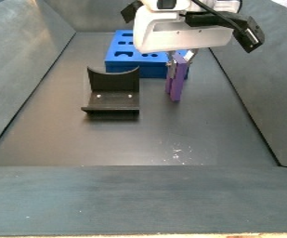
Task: Pick up the double-square object. Rotate the double-square object. Move to above the board. Insert the double-square object.
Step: Pick up the double-square object.
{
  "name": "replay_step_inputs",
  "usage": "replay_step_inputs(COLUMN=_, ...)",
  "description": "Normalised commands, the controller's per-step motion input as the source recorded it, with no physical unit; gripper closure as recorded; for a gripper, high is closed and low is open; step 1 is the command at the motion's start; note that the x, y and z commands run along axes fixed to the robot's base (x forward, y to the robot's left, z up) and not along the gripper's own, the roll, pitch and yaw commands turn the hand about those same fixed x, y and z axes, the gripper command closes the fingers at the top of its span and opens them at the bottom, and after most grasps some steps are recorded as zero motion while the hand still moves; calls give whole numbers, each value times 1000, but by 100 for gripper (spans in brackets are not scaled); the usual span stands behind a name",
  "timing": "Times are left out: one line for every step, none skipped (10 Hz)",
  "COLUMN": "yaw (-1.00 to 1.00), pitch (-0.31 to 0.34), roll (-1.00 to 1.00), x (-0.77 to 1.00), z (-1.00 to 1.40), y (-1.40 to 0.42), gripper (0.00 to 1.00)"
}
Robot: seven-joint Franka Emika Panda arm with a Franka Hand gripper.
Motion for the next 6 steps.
replay_step_inputs(yaw=0, pitch=0, roll=0, x=0, z=0, y=0, gripper=100)
replay_step_inputs(yaw=0, pitch=0, roll=0, x=0, z=0, y=0, gripper=100)
replay_step_inputs(yaw=0, pitch=0, roll=0, x=0, z=0, y=0, gripper=100)
replay_step_inputs(yaw=0, pitch=0, roll=0, x=0, z=0, y=0, gripper=100)
replay_step_inputs(yaw=0, pitch=0, roll=0, x=0, z=0, y=0, gripper=100)
replay_step_inputs(yaw=0, pitch=0, roll=0, x=0, z=0, y=0, gripper=100)
